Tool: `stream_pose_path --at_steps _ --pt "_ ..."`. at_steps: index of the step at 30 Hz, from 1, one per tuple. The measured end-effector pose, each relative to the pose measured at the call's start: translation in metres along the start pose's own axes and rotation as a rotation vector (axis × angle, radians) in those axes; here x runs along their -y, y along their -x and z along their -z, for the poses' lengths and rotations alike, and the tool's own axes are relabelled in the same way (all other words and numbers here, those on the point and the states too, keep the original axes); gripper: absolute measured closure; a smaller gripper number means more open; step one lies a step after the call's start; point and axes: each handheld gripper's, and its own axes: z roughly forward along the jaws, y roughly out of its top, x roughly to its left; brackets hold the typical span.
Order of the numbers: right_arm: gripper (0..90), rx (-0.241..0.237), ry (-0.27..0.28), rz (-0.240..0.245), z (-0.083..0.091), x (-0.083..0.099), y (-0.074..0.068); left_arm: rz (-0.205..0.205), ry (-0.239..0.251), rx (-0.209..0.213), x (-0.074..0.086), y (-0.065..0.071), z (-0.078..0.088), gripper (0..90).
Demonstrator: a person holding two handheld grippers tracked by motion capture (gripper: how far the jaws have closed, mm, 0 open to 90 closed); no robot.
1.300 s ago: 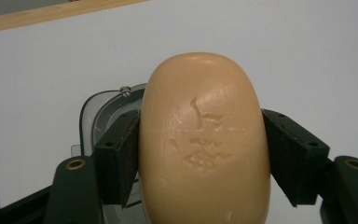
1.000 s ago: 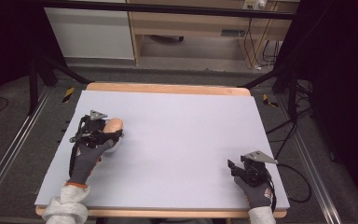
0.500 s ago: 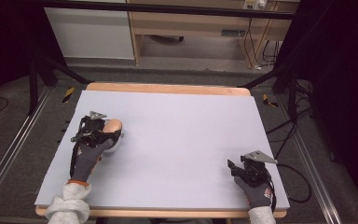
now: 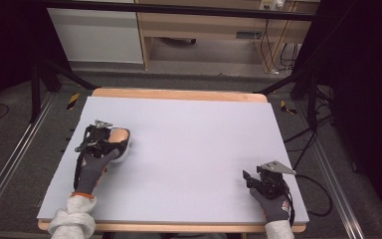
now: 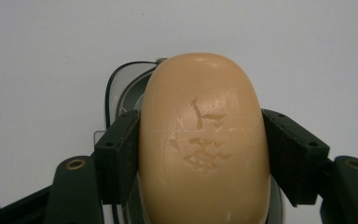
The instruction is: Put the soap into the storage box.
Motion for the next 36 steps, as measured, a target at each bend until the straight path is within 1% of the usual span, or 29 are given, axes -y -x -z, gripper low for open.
stream_pose_path --at_steps 1,8,17,20,21,22,24,28,30,33,34,36 --pt "41.8 0.0 -0.001 -0.002 0.0 0.0 0.0 0.004 0.0 0.003 0.001 0.0 0.0 31.7" --pt "41.7 0.0 0.0 0.0 0.0 0.0 0.0 0.003 -0.004 0.005 0.0 0.001 -0.002 31.6" --pt "41.6 0.0 0.001 0.002 0.0 0.0 -0.001 0.005 -0.003 -0.002 0.001 0.003 -0.001 31.0" --pt "41.5 -0.002 0.0 -0.002 0.0 0.0 -0.001 -0.002 -0.003 -0.009 0.001 0.004 -0.001 30.1" --pt "41.5 -0.002 0.0 -0.001 0.0 0.0 -0.001 -0.005 0.0 -0.002 0.001 0.004 0.0 30.3" --pt "41.5 -0.002 0.0 0.0 0.0 0.0 -0.001 -0.012 0.004 -0.011 0.001 0.006 0.002 29.5" --pt "41.5 -0.003 0.001 -0.001 0.0 0.0 -0.001 -0.016 0.005 -0.009 0.0 0.006 0.003 29.6" --pt "41.6 -0.002 0.001 -0.001 0.0 0.0 -0.001 -0.022 0.013 0.004 0.0 0.007 0.007 29.7" --pt "41.6 0.0 0.0 0.003 0.0 0.0 -0.001 -0.032 0.023 0.01 0.0 0.009 0.011 29.8" --pt "41.6 0.0 0.0 0.003 0.0 0.0 -0.001 -0.033 0.032 0.015 0.0 0.011 0.013 30.2" --pt "41.6 0.0 0.0 0.003 0.0 0.0 -0.001 -0.033 0.045 0.025 0.0 0.012 0.016 30.2" --pt "41.6 0.0 0.001 0.002 0.0 0.0 -0.001 -0.04 0.047 0.029 0.0 0.013 0.019 30.4"
